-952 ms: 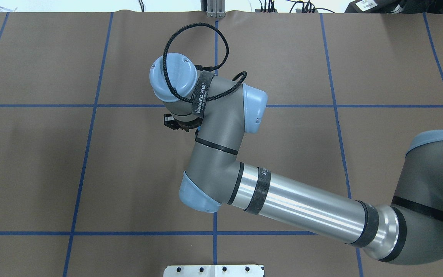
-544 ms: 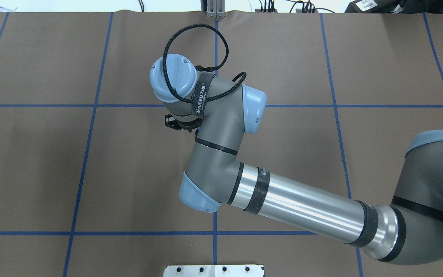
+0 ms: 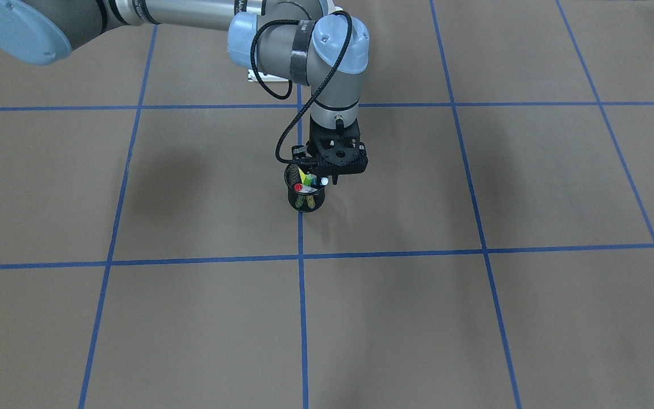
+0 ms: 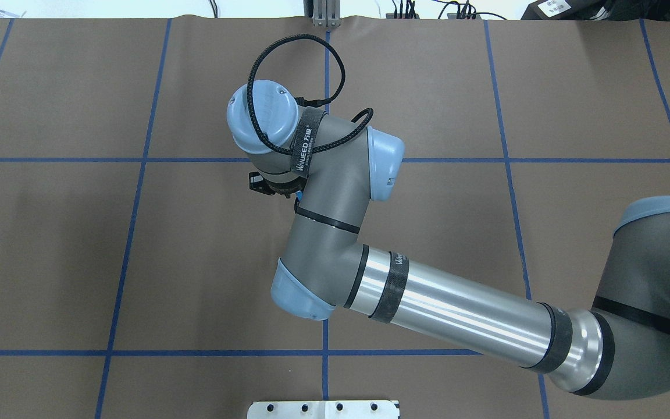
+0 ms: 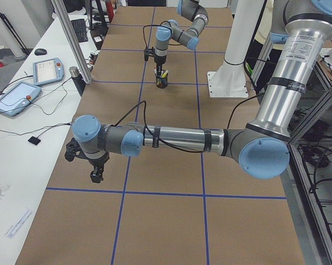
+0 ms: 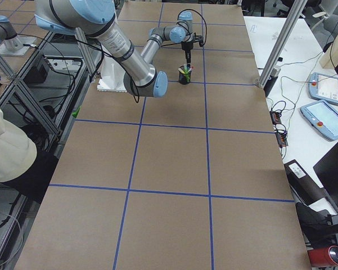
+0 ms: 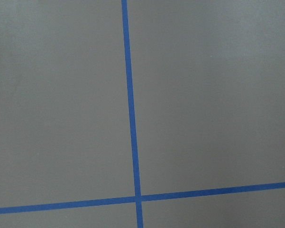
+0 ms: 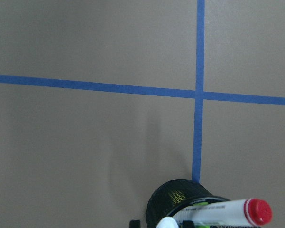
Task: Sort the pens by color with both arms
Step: 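Lower the right gripper into the cup and grasp the blue marker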
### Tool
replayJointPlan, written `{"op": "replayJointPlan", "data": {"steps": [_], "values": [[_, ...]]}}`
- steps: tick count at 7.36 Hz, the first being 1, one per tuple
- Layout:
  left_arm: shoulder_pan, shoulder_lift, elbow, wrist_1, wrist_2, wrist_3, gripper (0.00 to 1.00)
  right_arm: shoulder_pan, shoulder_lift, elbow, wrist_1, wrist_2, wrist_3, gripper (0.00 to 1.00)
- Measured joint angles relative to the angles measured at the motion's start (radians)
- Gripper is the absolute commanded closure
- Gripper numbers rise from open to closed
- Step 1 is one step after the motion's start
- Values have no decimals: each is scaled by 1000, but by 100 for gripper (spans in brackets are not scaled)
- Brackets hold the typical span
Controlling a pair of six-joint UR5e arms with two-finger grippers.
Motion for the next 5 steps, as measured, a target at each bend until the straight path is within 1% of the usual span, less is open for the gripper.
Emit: {"op": "replayJointPlan", "data": {"steps": [1,2,3,5], "values": [[0,0,0,0,0,0,1,1,0,-6,5,0,0,70],[0,0,0,0,0,0,1,1,0,-11,8,0,0,80],[0,0,0,0,0,0,1,1,0,-13,9,0,-1,87],[0,-2,0,0,1,0,1,1,0,-13,10,0,-5,94]]}}
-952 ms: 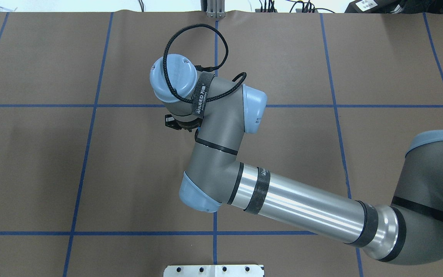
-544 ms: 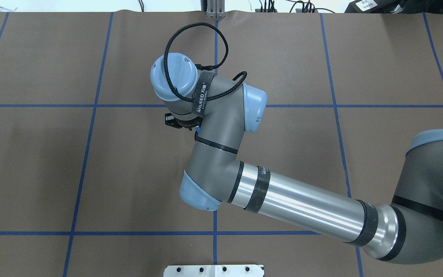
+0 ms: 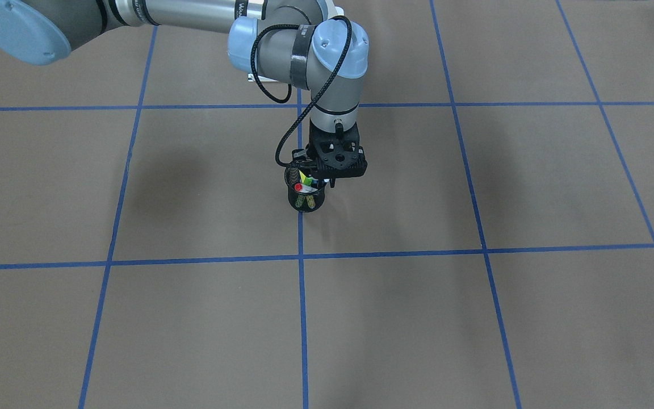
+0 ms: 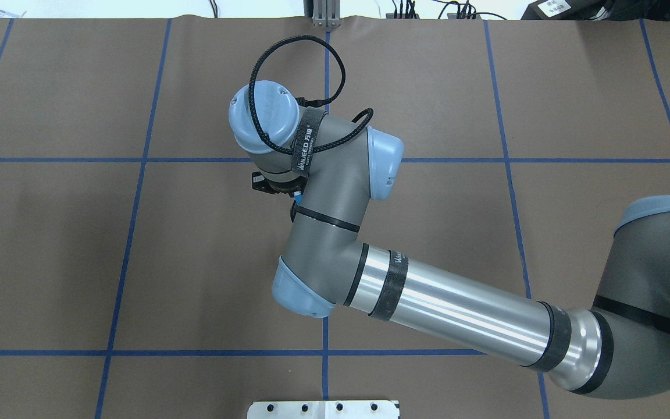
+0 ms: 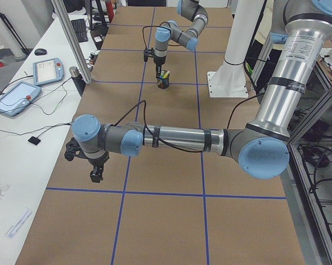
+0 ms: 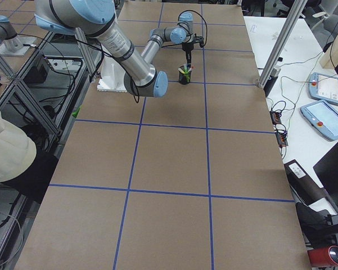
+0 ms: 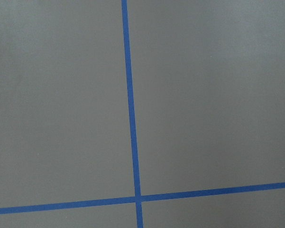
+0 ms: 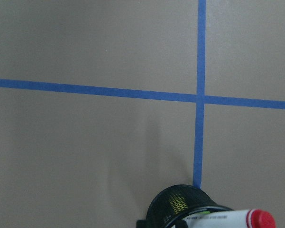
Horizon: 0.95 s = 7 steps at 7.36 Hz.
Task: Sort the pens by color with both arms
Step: 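Lower the right gripper into the cup and grasp the blue marker, then lift the blue marker out of the cup with the right gripper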
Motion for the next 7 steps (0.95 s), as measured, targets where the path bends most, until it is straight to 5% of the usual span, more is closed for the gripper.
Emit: {"op": "replayJointPlan", "data": {"steps": [4,7], "values": [[0,-2,1,0,1,0,1,10,1,15,13,8,-4,99],[0,-4,2,0,1,0,1,75,-7,131,-78,75,-14,100]]}}
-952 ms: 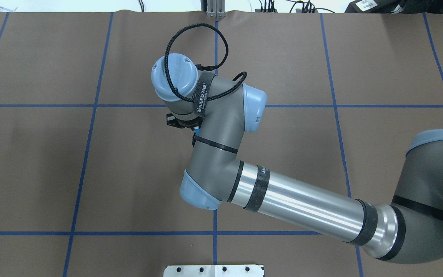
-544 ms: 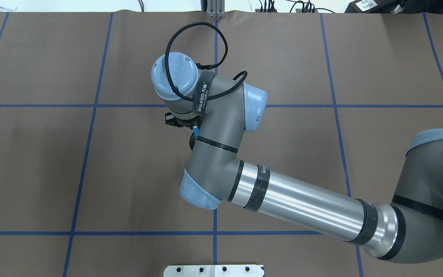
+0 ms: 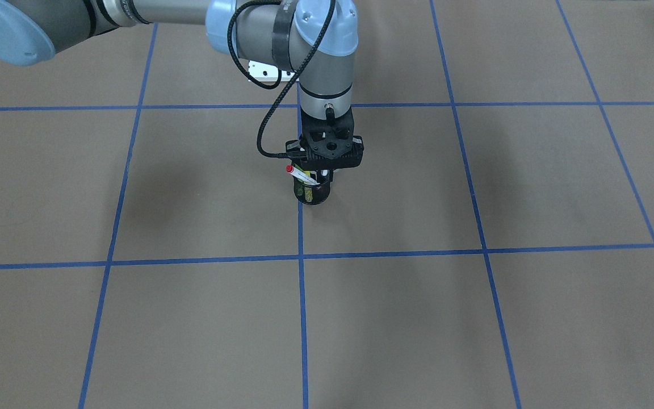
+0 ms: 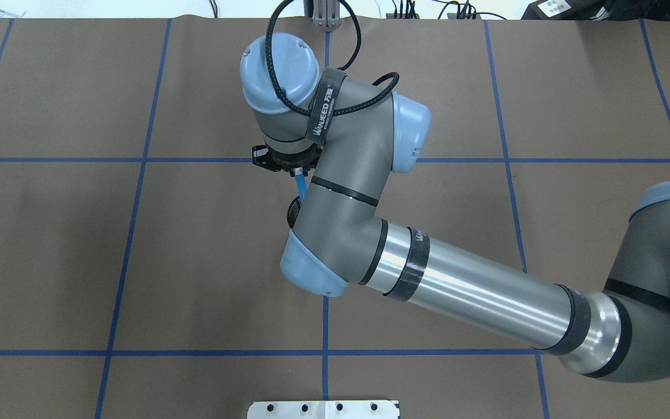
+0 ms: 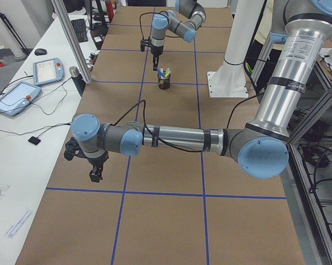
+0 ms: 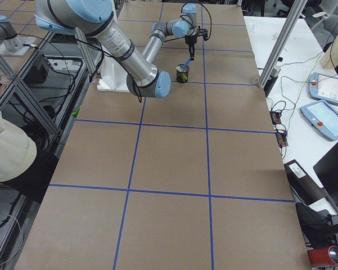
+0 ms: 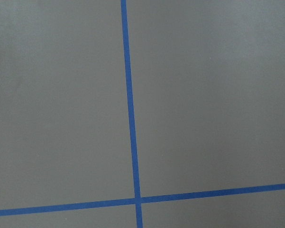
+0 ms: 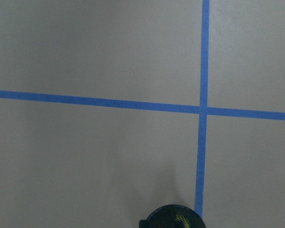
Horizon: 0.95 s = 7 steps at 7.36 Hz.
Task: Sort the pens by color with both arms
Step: 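Lift the blue marker out of the cup with the right gripper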
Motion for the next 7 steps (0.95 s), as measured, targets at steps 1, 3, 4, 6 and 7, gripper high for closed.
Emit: {"op": "replayJointPlan", "data": {"steps": [1,3,4,6,7], "values": [[1,0,0,0,0,0,1,28,-1,42,-39,30,-7,100],[0,0,0,0,0,0,1,84,1,84,-72,69,-19,100],[0,1,-1,0,0,0,1,117,1,94,-76,86,-27,100],[0,0,-1,0,0,0,1,181,-22,97,-78,123,-89,100],[0,0,-1,0,0,0,1,204,-48,89,-78,136,-140,100]]}}
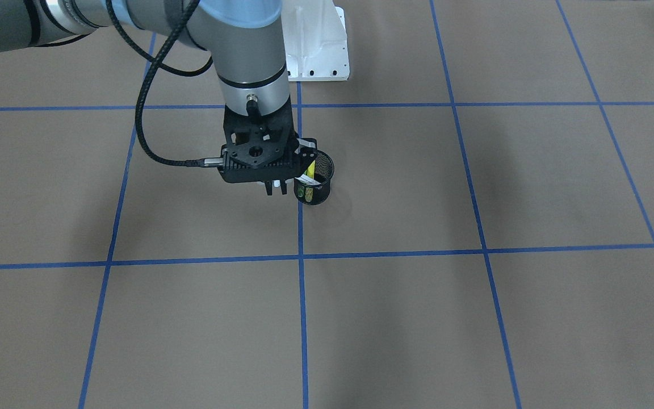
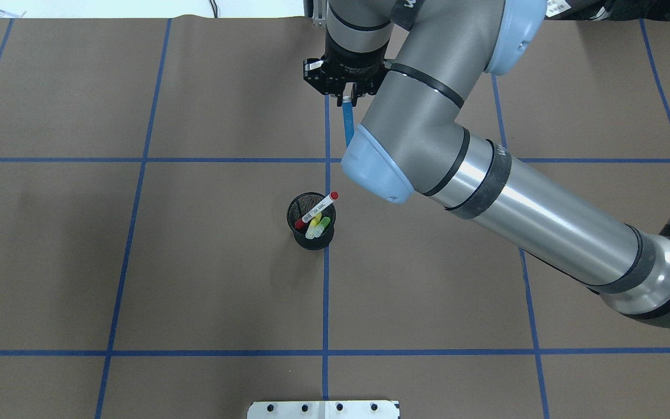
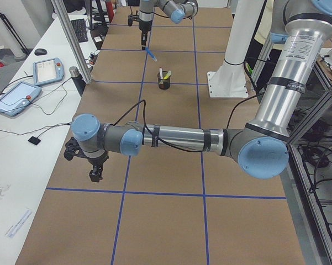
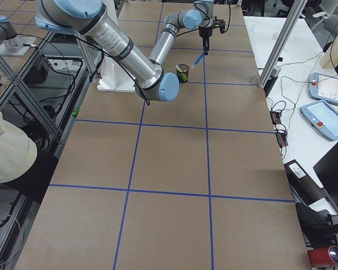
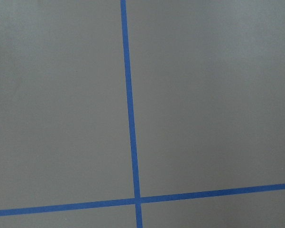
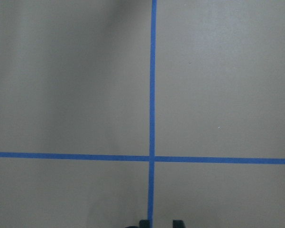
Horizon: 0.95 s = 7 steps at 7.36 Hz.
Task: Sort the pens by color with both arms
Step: 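Lift the blue marker out of the cup with the right gripper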
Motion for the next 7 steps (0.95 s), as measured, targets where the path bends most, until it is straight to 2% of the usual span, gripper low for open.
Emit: {"op": "replayJointPlan", "data": {"steps": [3,5,7], "values": [[0,5,0,0,0,0,1,34,-23,-113,28,62,-79,100],[0,7,0,0,0,0,1,37,-14,-238,119,109,-77,100],[0,8,-5,0,0,0,1,36,-13,-317,165,159,-67,100]]}}
